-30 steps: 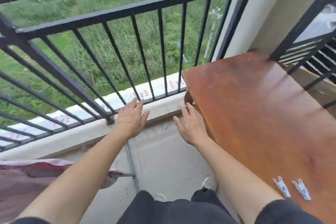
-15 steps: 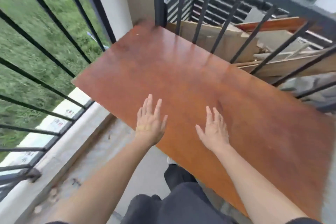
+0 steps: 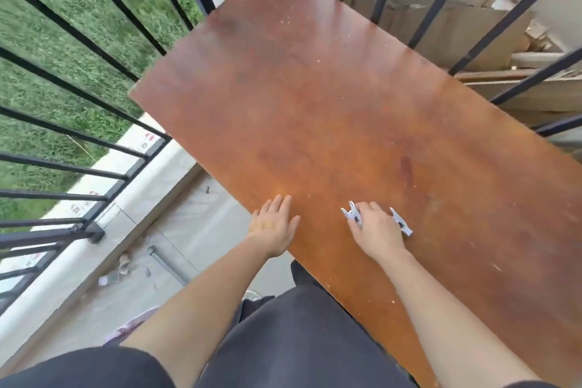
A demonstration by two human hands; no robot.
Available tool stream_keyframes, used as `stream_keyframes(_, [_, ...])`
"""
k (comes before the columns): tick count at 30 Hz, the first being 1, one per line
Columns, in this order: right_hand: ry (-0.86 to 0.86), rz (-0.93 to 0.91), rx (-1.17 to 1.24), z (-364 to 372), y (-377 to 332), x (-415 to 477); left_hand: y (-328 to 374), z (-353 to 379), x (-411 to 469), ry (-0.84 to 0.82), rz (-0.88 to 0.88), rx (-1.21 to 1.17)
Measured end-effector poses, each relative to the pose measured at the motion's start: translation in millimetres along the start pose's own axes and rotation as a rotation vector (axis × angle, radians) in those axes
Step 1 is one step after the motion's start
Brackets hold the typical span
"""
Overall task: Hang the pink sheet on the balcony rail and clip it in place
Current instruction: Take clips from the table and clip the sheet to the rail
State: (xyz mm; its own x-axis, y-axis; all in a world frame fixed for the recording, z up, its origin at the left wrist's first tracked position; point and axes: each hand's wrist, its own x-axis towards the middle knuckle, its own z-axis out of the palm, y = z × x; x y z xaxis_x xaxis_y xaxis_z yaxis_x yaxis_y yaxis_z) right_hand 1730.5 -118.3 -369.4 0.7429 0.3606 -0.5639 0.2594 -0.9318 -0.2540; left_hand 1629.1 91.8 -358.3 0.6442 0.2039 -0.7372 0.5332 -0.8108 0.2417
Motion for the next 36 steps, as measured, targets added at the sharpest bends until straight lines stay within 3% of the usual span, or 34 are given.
stream_keyframes(7, [-0.011, -0.239, 0.079, -32, -119, 39, -59, -51, -65, 0.374, -0.258, -0.260])
stream_keyframes(14, [-0.033, -0.804, -0.100, 9, -293, -20, -167, -17, -211, 0.702, -0.608, -0.348])
stream_keyframes(18, [-0.094, -1.128, -0.223, 64, -374, -112, -219, 50, -314, 0.716, -0.756, -0.294])
stream_keyframes(21, [-0.171, -1.330, -0.367, 114, -417, -204, -248, 111, -396, 0.783, -0.993, -0.363])
stream_keyframes(26, [-0.272, -1.617, -0.397, 201, -474, -364, -308, 218, -541, 0.918, -1.314, -0.435])
stream_keyframes(31, [-0.391, -1.767, -0.331, 265, -521, -508, -353, 307, -666, 1.186, -1.622, -0.608])
stream_keyframes(36, [-0.539, -1.840, -0.205, 319, -561, -624, -376, 372, -751, 1.265, -1.799, -0.621])
